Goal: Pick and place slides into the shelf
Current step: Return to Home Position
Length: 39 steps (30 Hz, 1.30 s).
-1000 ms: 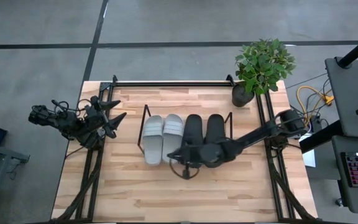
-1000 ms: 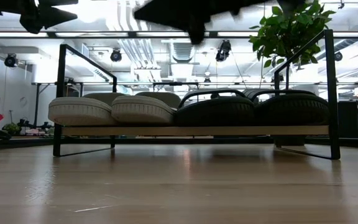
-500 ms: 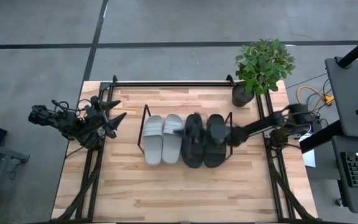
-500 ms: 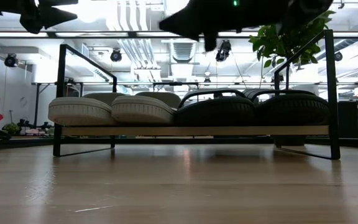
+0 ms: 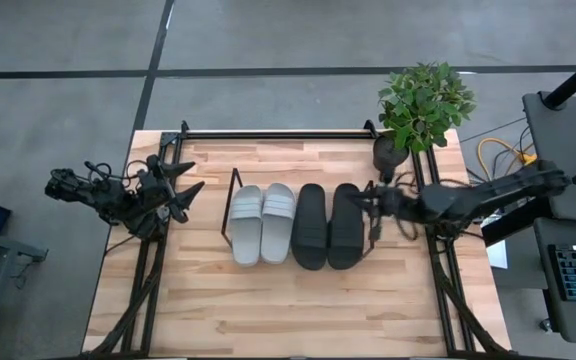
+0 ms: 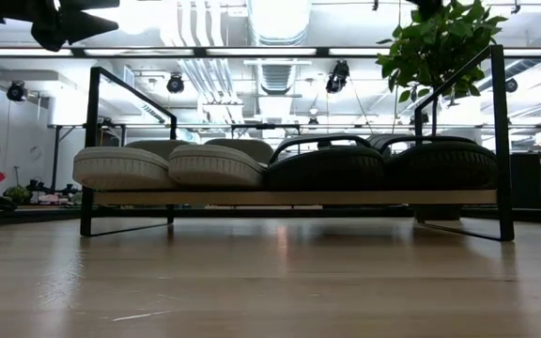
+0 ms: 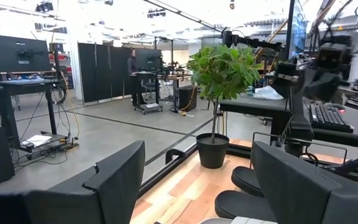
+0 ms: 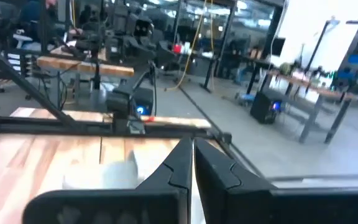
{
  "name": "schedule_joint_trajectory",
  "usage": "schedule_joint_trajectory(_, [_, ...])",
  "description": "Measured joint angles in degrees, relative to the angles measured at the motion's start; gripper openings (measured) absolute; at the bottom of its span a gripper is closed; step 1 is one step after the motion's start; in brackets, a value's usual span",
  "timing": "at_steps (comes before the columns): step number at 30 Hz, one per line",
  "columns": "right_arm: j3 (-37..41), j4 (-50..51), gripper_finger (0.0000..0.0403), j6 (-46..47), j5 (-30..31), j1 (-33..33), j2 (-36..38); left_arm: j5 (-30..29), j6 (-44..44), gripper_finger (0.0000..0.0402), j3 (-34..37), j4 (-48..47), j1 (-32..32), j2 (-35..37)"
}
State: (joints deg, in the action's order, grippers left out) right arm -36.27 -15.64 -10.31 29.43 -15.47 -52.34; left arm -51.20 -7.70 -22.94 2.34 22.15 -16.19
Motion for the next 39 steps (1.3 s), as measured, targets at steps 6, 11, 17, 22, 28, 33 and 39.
schedule_joint_trajectory(6, [5.75, 11.10, 0.0008, 4.97, -3.64, -0.67, 14.35, 0.00, 0.04, 0.0279, 0.00, 0.21, 0.00, -0.39])
schedule_joint_trajectory(11, [10.24, 11.14, 0.0008, 5.99, -8.89, 1.21, 22.00, 0.00, 0.02, 0.0279, 0.02, 0.27, 0.00, -0.29])
schedule_joint_trajectory(17, [12.38, 14.89, 0.0008, 5.81, -8.74, 5.96, 28.22, 0.00, -0.14, 0.0279, 0.00, 0.26, 0.00, -0.26])
schedule_joint_trajectory(22, [12.50, 18.01, 0.0008, 5.19, -11.61, 9.78, 29.66, -0.02, -0.16, 0.0279, 0.00, 0.27, 0.00, -0.26])
schedule_joint_trajectory(28, [12.48, 26.29, 0.0008, 5.75, -11.86, 12.84, 33.88, 0.00, -0.16, 0.0279, 0.00, 0.25, 0.00, -0.26])
schedule_joint_trajectory(33, [13.03, 31.49, 0.0008, 8.51, -14.13, 13.16, 40.89, 0.00, -0.16, 0.0279, 0.00, 0.25, 0.00, -0.26])
schedule_joint_trajectory(39, [17.80, 29.93, 0.0008, 8.81, -17.74, 13.13, 50.60, 0.00, -0.14, 0.0279, 0.00, 0.25, 0.00, -0.26])
